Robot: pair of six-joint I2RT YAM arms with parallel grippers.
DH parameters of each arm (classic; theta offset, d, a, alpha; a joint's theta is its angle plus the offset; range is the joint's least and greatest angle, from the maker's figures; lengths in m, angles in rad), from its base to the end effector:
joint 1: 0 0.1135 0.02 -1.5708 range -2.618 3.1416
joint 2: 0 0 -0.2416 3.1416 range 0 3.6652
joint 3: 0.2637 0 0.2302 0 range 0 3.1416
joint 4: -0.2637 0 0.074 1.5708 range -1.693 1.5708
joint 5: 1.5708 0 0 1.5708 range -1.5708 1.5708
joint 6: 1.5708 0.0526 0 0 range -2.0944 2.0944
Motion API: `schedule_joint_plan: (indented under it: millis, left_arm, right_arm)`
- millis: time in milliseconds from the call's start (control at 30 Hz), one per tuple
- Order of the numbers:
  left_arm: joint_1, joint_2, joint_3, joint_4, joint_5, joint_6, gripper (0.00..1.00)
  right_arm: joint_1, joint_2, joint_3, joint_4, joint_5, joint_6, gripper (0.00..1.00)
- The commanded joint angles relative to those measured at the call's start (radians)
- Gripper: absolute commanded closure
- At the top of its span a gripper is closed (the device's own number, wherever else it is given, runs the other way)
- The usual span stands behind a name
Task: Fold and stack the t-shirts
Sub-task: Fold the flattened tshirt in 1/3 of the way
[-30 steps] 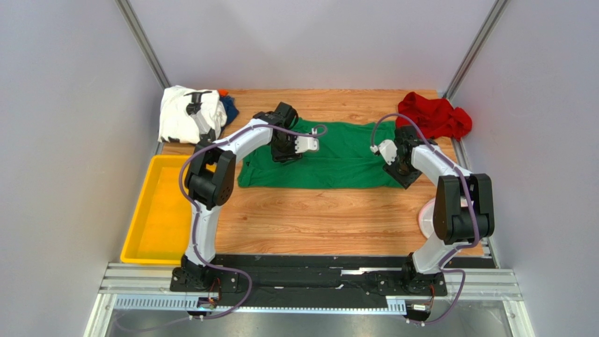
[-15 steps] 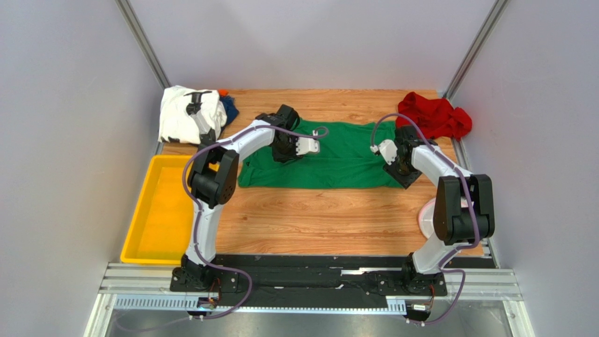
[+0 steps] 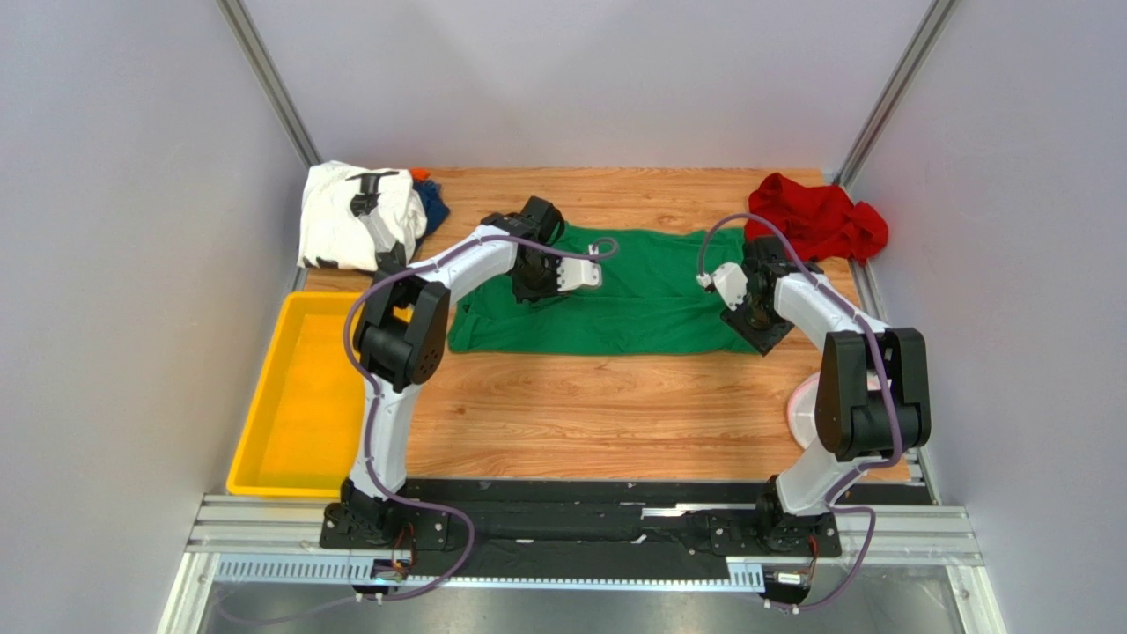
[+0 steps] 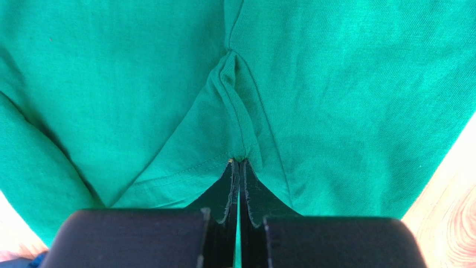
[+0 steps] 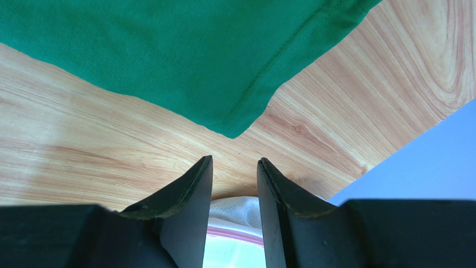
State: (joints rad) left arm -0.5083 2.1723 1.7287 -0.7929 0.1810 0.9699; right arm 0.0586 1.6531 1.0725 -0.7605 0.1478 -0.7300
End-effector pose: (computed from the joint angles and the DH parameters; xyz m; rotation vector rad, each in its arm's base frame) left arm 0.3662 -0.2149 0.1527 1.8990 2.0204 -0.1379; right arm 0.2873 0.0091 0.1598 -1.1125 2.7395 -0.3190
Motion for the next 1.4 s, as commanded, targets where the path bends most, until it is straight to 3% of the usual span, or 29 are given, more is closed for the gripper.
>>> schedule_joint_plan:
  millis: [0,267,600,667,700,800,867,900,1000,1367]
  left_arm:
    - [-0.004,0.003,0.052,0.009,0.017,-0.008,1.0]
    - [-0.004,-0.002,0.133,0.07,-0.054,-0.013,1.0]
    - [-0.006,0.107,0.269,0.193,-0.187,0.006,1.0]
    - [-0.006,0.115,0.27,0.213,-0.215,0.007,0.91]
    - [-0.006,0.121,0.27,0.225,-0.222,0.003,0.81]
    - [-0.006,0.107,0.244,0.273,-0.232,-0.016,0.63]
    - [-0.006,0.08,0.201,0.314,-0.238,-0.022,0.61]
    - [-0.006,0.069,0.184,0.329,-0.241,-0.023,0.52]
    - [-0.006,0.015,0.085,0.392,-0.261,-0.023,0.43]
    - [0.007,-0.307,-0.285,0.459,-0.255,-0.039,0.41]
  right_arm:
    - [0.006,-0.042,0.0,0.015,-0.004,0.011,0.61]
    - [0.006,-0.041,-0.005,0.018,-0.007,0.011,0.61]
    - [0.006,-0.044,-0.017,0.018,-0.001,0.009,0.61]
    - [0.006,-0.047,-0.017,0.02,-0.001,0.009,0.61]
    - [0.004,-0.049,-0.017,0.02,-0.001,0.009,0.61]
    - [0.006,-0.047,-0.013,0.013,-0.001,0.009,0.61]
    - [0.006,-0.044,-0.006,0.009,-0.001,0.011,0.61]
    - [0.006,-0.045,-0.003,0.004,-0.002,0.012,0.61]
    - [0.006,-0.049,0.006,-0.005,-0.01,0.015,0.61]
    - [0.017,-0.105,0.026,-0.031,-0.045,0.038,0.6]
